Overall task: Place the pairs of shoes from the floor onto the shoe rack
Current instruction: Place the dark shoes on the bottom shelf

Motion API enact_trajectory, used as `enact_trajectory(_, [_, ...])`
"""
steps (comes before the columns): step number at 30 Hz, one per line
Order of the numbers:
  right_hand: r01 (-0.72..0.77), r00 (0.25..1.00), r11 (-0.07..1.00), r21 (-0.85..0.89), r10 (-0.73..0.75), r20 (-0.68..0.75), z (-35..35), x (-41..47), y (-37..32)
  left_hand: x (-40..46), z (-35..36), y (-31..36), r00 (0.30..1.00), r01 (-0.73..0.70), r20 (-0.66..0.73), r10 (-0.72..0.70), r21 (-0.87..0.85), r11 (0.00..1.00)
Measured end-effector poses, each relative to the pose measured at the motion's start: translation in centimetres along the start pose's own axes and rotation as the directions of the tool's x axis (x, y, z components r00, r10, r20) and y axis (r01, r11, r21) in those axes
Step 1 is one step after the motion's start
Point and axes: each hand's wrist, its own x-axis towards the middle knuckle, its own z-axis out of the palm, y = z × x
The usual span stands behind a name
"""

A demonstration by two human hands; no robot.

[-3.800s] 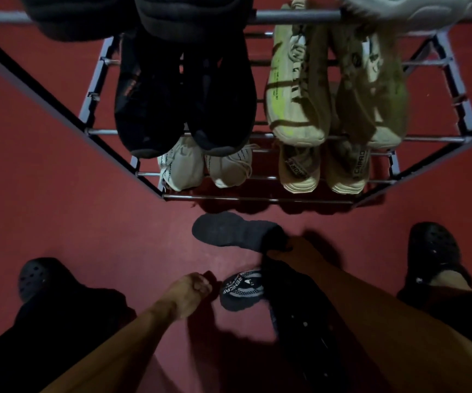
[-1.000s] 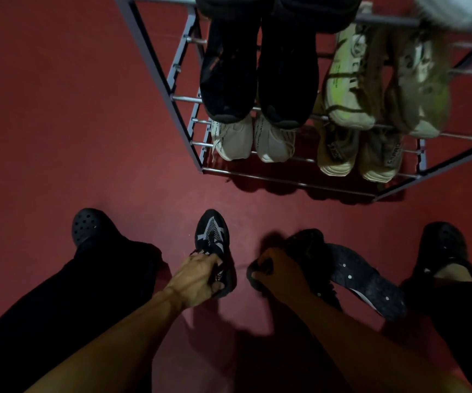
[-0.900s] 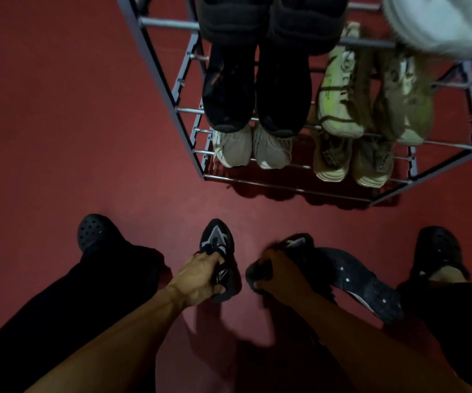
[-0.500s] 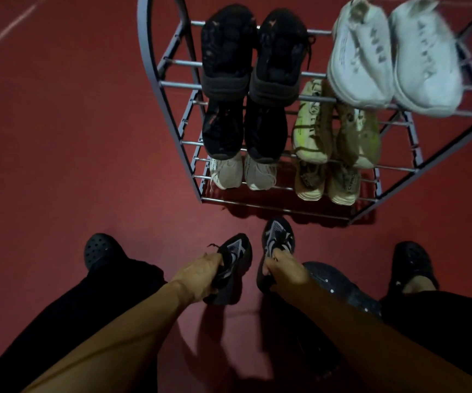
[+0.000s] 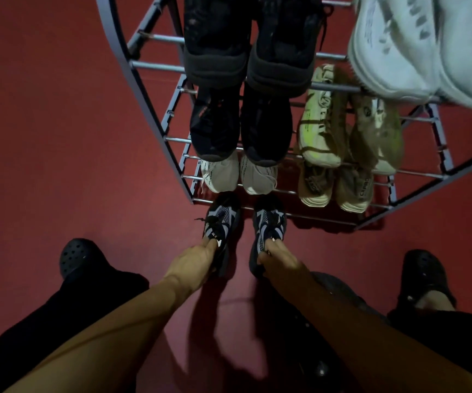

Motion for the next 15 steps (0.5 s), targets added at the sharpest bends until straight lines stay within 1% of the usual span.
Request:
enact_trajectory(1, [-0.001, 1.000, 0.999, -0.050, 0.001, 0.002, 0.1, 0.8, 0.3, 0.7, 0.2, -0.2, 1.000, -0.004, -0.017, 0.004, 0.000, 1.000])
enact_trajectory(3, [-0.003, 0.998, 0.993, -0.115, -0.004, -0.063, 0.6, 2.4, 1.2, 2.6, 0.7, -0.8, 0.999, -0.011, -0.053, 0.011, 0.001, 1.000])
enact_trajectory(5, [-0.051, 0.987, 0.998, -0.046, 0.043, -0.157, 0.8, 3.7, 1.9, 4.3, 0.9, -0.9, 0.997, 0.000, -0.080, 0.001, 0.002, 1.000])
enact_trajectory(7, [0.018, 0.976, 0.992, -0.122, -0.044, -0.214, 1.3, 4.8, 3.1, 6.0, 1.0, -0.8, 0.993, 0.029, -0.114, -0.026, 0.023, 0.999])
enact_trajectory(8, [0.042, 0.975, 0.987, -0.153, -0.074, -0.209, 1.5, 5.5, 3.6, 6.8, 1.1, -0.9, 0.990, 0.041, -0.137, -0.036, 0.034, 0.999])
enact_trajectory(10, [-0.009, 0.978, 0.983, -0.185, -0.030, -0.207, 1.5, 7.2, 4.3, 8.2, 1.3, -0.9, 0.983, 0.062, -0.177, -0.052, 0.051, 0.997])
enact_trajectory(11, [-0.053, 0.972, 0.985, -0.165, 0.013, -0.234, 1.2, 8.1, 4.2, 8.9, 1.4, -0.8, 0.980, 0.071, -0.192, -0.060, 0.052, 0.996])
enact_trajectory(12, [-0.066, 0.966, 0.982, -0.179, 0.018, -0.256, 1.3, 8.9, 4.3, 9.5, 1.6, -0.8, 0.976, 0.080, -0.209, -0.067, 0.054, 0.995])
enact_trajectory(14, [-0.040, 0.979, 0.969, -0.245, -0.011, -0.202, 1.3, 10.1, 5.3, 10.6, 1.8, -0.4, 0.971, 0.101, -0.223, -0.089, 0.039, 0.994])
enact_trajectory(15, [-0.051, 0.983, 0.967, -0.248, 0.005, -0.186, 1.5, 10.6, 6.0, 11.2, 2.0, -0.3, 0.969, 0.102, -0.225, -0.098, 0.006, 0.995])
